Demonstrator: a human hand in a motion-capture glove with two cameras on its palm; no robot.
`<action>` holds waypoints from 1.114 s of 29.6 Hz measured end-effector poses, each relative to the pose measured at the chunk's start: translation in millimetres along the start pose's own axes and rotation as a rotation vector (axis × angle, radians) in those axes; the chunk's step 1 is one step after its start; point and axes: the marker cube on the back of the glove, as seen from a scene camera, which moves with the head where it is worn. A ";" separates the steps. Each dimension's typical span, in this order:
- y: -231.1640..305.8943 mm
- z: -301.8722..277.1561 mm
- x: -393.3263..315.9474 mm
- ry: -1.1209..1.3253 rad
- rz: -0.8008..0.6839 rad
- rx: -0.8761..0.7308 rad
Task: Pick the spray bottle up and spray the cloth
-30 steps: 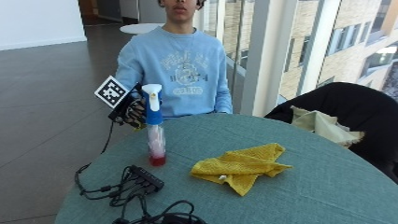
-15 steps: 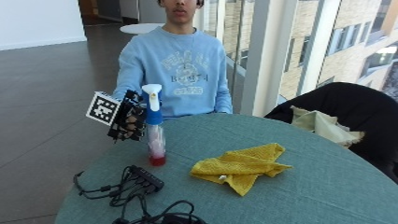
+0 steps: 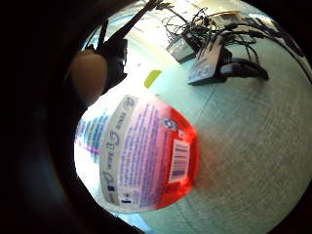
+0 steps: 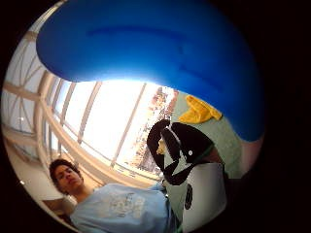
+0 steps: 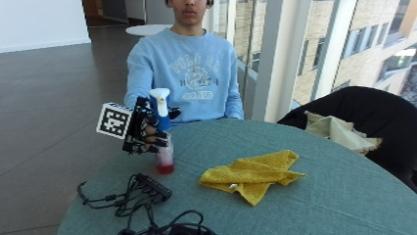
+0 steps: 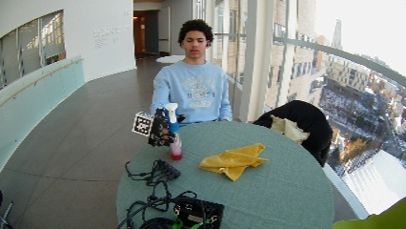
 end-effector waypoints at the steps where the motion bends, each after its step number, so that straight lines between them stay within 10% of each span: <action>1: -1.3 0.8 0.5 0.003 -0.003 0.014; 13: -1.7 -6.6 -3.1 0.087 -0.026 -0.001; 33: -29.9 37.2 -66.0 0.281 0.080 -0.633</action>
